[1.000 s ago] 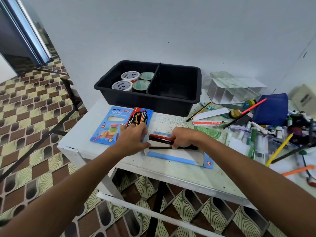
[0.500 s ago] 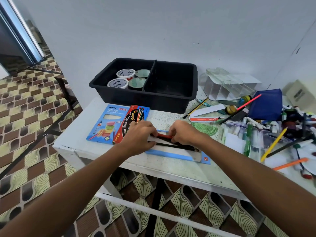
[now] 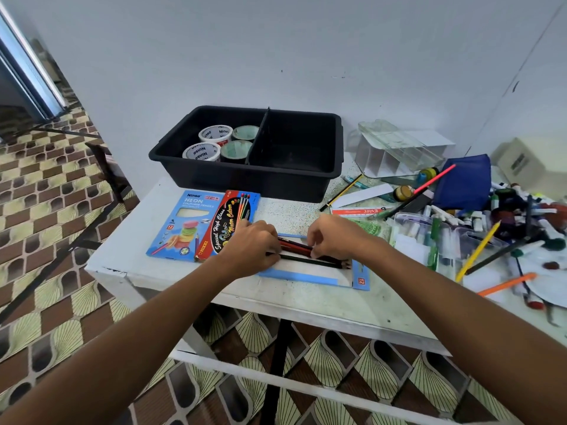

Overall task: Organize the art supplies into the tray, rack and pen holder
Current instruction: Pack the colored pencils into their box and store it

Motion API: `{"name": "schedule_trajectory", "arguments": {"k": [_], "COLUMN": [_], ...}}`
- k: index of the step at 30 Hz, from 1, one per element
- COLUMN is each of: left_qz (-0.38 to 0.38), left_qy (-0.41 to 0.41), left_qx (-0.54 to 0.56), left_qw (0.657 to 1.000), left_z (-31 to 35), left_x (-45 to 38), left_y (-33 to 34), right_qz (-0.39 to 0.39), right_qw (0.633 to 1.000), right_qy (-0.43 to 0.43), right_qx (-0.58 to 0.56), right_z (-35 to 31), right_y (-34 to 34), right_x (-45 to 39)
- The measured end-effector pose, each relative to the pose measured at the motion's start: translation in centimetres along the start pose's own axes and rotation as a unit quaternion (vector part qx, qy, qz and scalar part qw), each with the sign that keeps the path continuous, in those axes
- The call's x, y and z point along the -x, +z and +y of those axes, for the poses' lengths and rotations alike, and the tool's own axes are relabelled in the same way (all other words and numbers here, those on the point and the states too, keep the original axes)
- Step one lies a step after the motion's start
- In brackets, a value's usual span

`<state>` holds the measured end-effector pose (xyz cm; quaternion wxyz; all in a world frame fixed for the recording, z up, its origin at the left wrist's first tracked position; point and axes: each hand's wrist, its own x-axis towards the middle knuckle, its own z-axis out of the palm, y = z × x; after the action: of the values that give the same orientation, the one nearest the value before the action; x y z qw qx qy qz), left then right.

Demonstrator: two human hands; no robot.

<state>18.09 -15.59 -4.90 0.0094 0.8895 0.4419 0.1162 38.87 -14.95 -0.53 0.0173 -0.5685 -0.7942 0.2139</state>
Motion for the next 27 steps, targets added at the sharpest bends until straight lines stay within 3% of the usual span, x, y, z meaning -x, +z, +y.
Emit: {"name": "schedule_trajectory", "arguments": {"k": [4,10,17,27], "left_qz": [-0.006,0.004,0.036,0.064], "left_qy": [0.007,-0.005,0.023,0.050], "left_qx": [0.012,0.012,0.019,0.031], "left_qw": [1.000,1.000,0.999,0.996], "left_z": [-0.1,-0.2,-0.1,-0.4], "left_x": [-0.2,-0.7,-1.1,-1.4], "left_y": [-0.2,0.2,0.8,0.9], "right_qz": [0.010,0.099,0.001,0.050], "right_qw": [0.997,0.984,0.985,0.989], "right_qy": [-0.016,-0.035,-0.033,-0.040], "right_qx": [0.068,0.145,0.170,0.135], "right_z": [0.8,2.3,2.6,3.0], "right_y": [-0.3,0.5,0.3,0.4], "right_x": [0.9,1.2,1.2,0.3]}}
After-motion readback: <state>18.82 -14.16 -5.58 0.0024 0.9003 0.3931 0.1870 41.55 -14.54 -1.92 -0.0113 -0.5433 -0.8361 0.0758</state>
